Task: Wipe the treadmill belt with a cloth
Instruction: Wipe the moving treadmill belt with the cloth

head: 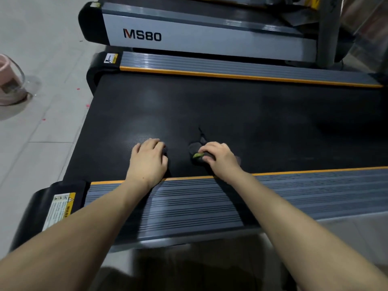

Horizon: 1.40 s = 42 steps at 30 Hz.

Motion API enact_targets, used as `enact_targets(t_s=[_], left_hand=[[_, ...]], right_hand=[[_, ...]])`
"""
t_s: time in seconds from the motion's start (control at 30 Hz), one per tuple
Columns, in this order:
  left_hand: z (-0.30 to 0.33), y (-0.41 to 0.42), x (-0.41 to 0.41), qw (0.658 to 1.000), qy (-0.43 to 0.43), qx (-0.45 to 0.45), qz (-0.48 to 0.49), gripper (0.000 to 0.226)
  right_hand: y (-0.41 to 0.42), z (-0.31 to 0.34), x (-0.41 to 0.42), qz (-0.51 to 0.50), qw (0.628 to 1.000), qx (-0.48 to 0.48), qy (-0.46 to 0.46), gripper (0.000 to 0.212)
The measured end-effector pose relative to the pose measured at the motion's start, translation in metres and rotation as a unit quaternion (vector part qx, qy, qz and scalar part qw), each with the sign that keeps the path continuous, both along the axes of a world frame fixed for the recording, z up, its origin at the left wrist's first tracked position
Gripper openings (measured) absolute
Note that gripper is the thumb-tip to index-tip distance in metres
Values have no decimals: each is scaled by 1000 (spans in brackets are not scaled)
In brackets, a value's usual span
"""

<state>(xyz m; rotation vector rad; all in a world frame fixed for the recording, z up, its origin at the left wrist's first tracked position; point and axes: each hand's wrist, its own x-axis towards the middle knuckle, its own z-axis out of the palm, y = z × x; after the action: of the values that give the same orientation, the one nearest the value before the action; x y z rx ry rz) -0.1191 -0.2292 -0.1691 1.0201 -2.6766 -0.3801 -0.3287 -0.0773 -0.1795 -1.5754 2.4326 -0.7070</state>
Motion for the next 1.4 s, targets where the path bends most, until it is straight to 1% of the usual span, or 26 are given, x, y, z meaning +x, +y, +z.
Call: enact_targets(t_s=[0.07,0.17,0.23,0.3,0.37,0.43,0.57,0.63,0.73,0.83,0.9,1.0,1.07,1.13,1.23,1.3,1.4], left_hand=[[1,-1,-2,1000,-4,14,0,34],[0,-2,-3,999,-9,31,-4,35],[-1,-3,-4,999,-5,35,-3,35],[-2,-4,-5,999,-8,42,4,35],[-4,-4,-5,999,-7,42,10,35],[-4,-4,-5,999,-10,41,12,36],[-5,-2,-6,999,-15,29,23,41],[-5,-1,-6,999,-15,19,28,41],[-5,-1,-5,999,-19,19,29,41],[-3,-2,-4,999,-39,12,20,42],[-5,-2,-4,998,-55,13,13,44],[-6,-7,-12,998,-65,15,14,49],[-2,-16,-29,998,-65,5,15,49],[2,-29,-55,997,-73,22,24,44],[4,-50,-94,995,-86,33,37,44],[1,-66,-110,994,-89,35,51,43],[-2,-87,-127,992,-93,37,79,41]], right_hand=[[6,1,2,50,999,2,-3,24],[6,5,3,64,998,11,8,28],[1,5,1,83,996,7,35,26],[-4,9,-7,114,991,29,56,23],[-8,14,-12,124,989,45,68,21],[-10,16,-13,123,989,37,77,20],[-13,13,-21,157,982,12,101,19],[-23,12,-29,152,984,3,97,18],[-51,10,-43,138,987,14,79,19],[-84,8,-63,132,988,18,74,21],[-104,5,-77,114,991,8,69,21],[-126,-3,-92,96,993,-37,60,21],[-135,-10,-101,105,991,-59,55,21],[-143,-15,-110,114,990,-65,54,21],[-159,-16,-126,126,988,-67,55,21],[-173,-18,-140,142,985,-72,60,22],[-203,-20,-168,137,985,-87,59,22]])
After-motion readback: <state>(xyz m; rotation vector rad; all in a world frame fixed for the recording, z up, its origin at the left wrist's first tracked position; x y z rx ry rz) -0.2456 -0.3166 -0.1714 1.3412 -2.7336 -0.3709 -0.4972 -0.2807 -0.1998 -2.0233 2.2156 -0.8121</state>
